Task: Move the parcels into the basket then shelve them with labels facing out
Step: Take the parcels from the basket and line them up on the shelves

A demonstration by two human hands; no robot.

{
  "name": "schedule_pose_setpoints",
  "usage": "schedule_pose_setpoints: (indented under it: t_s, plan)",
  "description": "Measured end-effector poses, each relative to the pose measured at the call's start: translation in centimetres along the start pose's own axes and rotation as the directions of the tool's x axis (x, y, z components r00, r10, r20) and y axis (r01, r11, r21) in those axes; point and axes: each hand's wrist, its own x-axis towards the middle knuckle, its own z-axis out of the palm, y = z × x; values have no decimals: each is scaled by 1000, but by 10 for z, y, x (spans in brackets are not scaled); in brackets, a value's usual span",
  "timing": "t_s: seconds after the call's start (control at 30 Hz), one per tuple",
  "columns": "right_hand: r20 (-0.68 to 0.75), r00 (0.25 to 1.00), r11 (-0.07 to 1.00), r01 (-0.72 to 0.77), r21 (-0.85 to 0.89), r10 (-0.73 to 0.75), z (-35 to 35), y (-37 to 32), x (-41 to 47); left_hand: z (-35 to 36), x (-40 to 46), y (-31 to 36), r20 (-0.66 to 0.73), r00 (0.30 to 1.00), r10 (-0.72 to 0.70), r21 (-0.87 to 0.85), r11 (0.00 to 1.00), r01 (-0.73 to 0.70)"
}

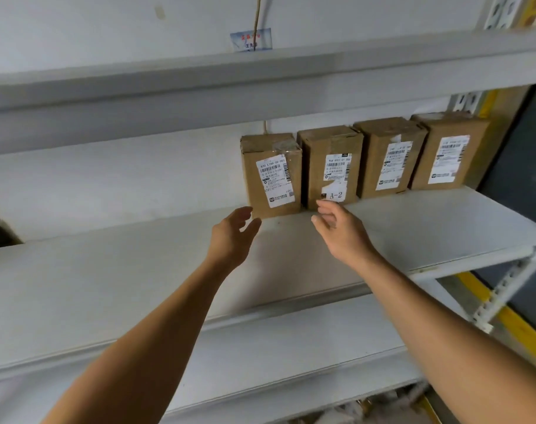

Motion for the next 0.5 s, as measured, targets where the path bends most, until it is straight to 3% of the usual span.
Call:
schedule_pose_setpoints:
  t_s: [0.2,0.5]
  plan:
    - [-101,994,998,-44,-55,39,-23,-13,-86,6,-44,11,117,980,158,-12,987,-158]
    - [-281,916,939,-327,-110,286,-50,-13,-243,40,-137,28,381,867,321,-155,947,-283]
